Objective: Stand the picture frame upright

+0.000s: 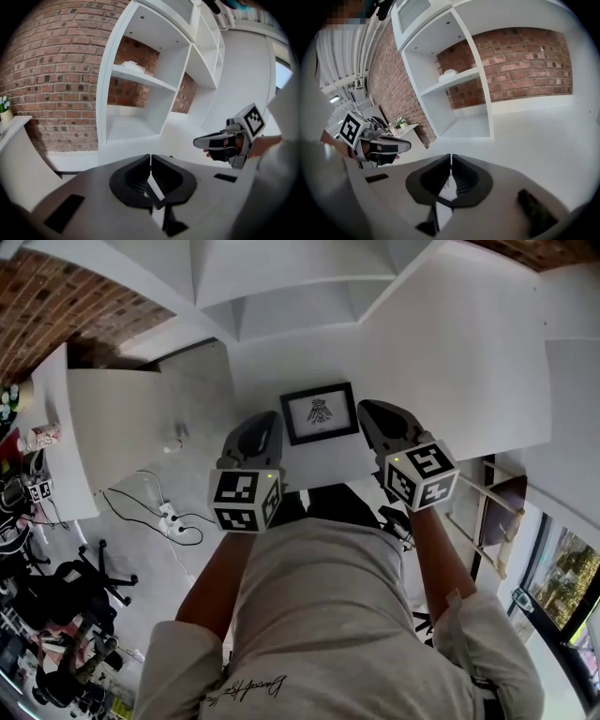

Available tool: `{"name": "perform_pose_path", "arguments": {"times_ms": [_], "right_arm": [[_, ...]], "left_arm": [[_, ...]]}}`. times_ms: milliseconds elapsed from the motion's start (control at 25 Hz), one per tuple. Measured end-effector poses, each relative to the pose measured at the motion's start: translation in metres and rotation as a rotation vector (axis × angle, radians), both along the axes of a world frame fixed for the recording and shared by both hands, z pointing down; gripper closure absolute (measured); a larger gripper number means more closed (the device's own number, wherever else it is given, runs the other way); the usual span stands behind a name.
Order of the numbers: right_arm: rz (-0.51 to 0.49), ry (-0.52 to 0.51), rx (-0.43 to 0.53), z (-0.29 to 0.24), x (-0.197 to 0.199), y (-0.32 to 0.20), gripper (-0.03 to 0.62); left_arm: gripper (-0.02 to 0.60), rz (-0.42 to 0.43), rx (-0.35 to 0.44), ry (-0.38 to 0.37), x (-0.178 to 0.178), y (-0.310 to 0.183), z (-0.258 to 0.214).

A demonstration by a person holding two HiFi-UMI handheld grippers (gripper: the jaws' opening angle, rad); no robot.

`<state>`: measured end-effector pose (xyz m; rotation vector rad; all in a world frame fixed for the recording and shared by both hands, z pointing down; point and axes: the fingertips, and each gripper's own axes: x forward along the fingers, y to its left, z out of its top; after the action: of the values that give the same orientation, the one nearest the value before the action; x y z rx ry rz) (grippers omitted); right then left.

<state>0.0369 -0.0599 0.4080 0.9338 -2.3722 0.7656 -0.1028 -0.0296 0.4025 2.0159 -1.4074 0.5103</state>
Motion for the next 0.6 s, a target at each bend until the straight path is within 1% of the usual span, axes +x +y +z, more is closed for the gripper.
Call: {"name": "perform_pose_path", "arguments": {"times_ms": [240,440,600], "right_arm": [[-0.005,0.012,-0.028,0.016,-0.001,-0.006,0.563],[-0.014,0.024,-0.055,0.027,-0.001,-0.004,0.563],[-0.016,0.030,-0.057,0.033,0.001,-0.006,0.563]], "left_arm": [[0.560,-0.007,-0.041,0.002,-0.002,-0.001,0.019],[0.560,-0.007,-0.053,0.014,-0.001,0.000,0.027],[0.560,-0.010,-0.061,0.005,-0.001,-0.002,0.036]]}}
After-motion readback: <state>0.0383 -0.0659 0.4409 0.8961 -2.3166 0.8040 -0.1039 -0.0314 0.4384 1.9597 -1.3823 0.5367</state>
